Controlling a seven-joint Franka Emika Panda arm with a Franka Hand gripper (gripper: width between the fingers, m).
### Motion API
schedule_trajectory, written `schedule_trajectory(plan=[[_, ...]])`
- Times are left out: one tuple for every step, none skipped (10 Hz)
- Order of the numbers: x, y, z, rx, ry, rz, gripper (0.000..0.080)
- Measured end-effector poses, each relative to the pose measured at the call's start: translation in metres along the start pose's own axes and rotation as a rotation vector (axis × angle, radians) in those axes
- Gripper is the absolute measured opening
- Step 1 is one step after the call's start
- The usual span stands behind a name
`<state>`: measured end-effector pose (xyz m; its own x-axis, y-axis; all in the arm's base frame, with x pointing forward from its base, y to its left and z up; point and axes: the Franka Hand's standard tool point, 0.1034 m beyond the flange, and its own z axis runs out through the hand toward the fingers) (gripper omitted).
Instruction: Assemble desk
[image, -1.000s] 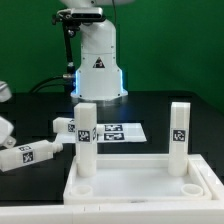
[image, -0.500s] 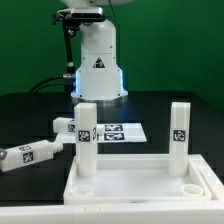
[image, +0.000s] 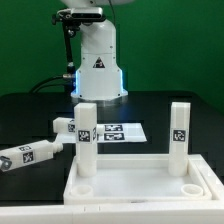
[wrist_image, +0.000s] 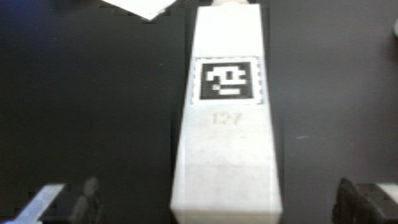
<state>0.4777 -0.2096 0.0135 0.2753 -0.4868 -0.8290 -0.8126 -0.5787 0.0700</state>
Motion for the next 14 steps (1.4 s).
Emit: schedule_trajectory(plan=[[0.0, 0.0, 0.0, 0.001, -0.001, 0.006, 0.0649], [0.0, 0.0, 0.0, 0.001, -0.001, 0.006, 0.0649], [0.0, 0.0, 0.0, 0.002, -0.001, 0.006, 0.0638], [0.0, 0.0, 0.0, 0.002, -0.001, 0.006, 0.0638], [0.0, 0.0, 0.0, 0.002, -0.001, 0.006, 0.0468], [-0.001, -0.002, 0.002, 0.002, -0.006, 0.002, 0.028], [-0.001, -0.002, 0.002, 0.002, -0.006, 0.002, 0.0284], [-0.001, -0.002, 0.001, 0.001, -0.003, 0.001, 0.0284], [-0.002, -0.006, -0.003, 0.004, 0.021, -0.005, 0.0284], [-0.021, -0.011, -0.016, 0.003, 0.002, -0.021, 0.0284], [-0.041, -0.018, -0.037, 0.012, 0.009, -0.047, 0.0284], [-0.05, -0.029, -0.062, 0.025, 0.095, -0.08, 0.0284], [-0.055, -0.038, -0.08, 0.029, 0.188, -0.116, 0.0284], [-0.048, -0.043, -0.078, 0.048, 0.28, -0.126, 0.0284]])
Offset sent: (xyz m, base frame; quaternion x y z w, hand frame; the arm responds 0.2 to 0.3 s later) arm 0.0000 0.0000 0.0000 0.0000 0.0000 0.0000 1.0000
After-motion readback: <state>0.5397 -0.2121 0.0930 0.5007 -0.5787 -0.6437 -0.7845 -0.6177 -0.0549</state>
